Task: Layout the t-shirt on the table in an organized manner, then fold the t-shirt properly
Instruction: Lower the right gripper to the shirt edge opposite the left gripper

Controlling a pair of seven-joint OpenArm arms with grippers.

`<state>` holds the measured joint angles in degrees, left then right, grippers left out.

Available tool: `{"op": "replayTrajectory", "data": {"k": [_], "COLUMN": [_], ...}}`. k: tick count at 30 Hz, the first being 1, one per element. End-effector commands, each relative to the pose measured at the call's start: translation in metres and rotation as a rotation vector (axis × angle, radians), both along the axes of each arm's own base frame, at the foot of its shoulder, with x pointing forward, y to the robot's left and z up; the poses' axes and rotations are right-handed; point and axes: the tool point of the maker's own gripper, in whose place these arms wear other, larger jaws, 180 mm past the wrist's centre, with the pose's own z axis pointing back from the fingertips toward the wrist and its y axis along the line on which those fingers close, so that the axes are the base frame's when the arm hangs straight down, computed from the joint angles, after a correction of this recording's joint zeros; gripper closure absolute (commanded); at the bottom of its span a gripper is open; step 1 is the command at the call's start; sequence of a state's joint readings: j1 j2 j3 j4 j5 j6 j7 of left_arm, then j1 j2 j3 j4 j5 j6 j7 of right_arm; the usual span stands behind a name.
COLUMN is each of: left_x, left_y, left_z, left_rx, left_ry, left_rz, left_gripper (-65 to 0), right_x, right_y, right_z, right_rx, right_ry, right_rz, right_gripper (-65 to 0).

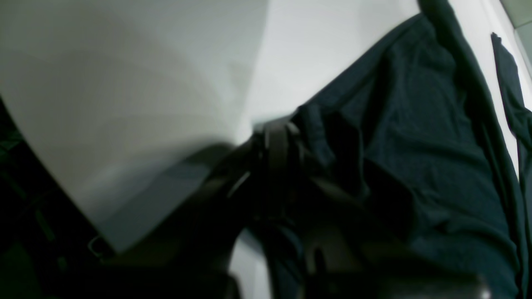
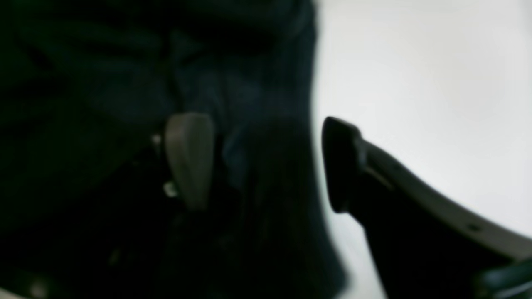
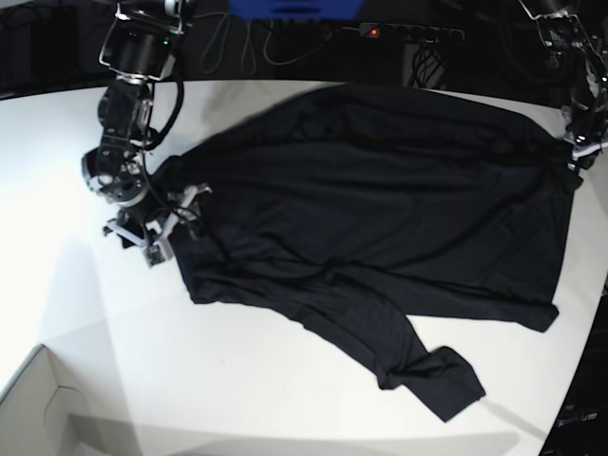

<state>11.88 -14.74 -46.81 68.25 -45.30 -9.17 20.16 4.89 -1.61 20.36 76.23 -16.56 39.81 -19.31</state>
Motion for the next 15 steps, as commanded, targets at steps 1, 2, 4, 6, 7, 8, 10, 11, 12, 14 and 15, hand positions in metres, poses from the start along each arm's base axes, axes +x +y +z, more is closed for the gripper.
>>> {"op": "replayTrajectory", "data": {"k": [1,2,4,6,7,8,10,11,12,14,15], "left_x": [0.008,0.008,0.009,0.009,0.009,0.009,0.009,0.009,0.008,0.008,0.009], "left_y": [0.011,0.011,0.013,0.013,0.013,0.014,0.019,0.022,0.023,0.025,0.026], "left_z": [0.02,0.021,0.022,0.023,0.023,0.025,0.037,0.043,0.046,0.053,0.06], "left_rx": [0.045,0.045,0.049,0.05,0.052,0.055,0.076,0.085,0.085,0.077,0.078], "left_ry": [-0.046,-0.047,-0.048,-0.048,-0.05,-0.052,-0.077,-0.091,-0.092,-0.091,-0.098], "left_rz": [-0.001,-0.001,-0.002,-0.003,-0.002,-0.003,0.009,0.017,0.018,0.01,0.006], "left_gripper": [-0.5,-0.5,-0.5,-0.5,-0.5,-0.6,-0.8,-2.0,-3.6,-8.9,-11.5], "right_x": [0.01,0.008,0.004,-0.001,-0.005,-0.012,-0.025,-0.031,-0.038,-0.048,-0.055], "right_y": [-0.002,-0.001,-0.001,-0.008,-0.014,-0.018,-0.029,-0.035,-0.039,-0.045,-0.048], "right_z": [0.01,0.006,-0.003,-0.008,-0.01,-0.015,-0.021,-0.023,-0.025,-0.023,-0.023], "right_rx": [-0.007,-0.003,0.008,-0.003,-0.016,-0.025,-0.053,-0.068,-0.082,-0.107,-0.121], "right_ry": [-0.032,-0.022,0.004,0.022,0.03,0.045,0.067,0.076,0.085,0.087,0.091], "right_rz": [0.004,0.004,0.0,-0.004,-0.005,-0.005,-0.006,-0.007,-0.006,-0.004,-0.002], "right_gripper": [-31.5,-28.4,-23.0,-18.6,-16.1,-13.5,-6.5,-2.8,0.0,0.0,0.0]}}
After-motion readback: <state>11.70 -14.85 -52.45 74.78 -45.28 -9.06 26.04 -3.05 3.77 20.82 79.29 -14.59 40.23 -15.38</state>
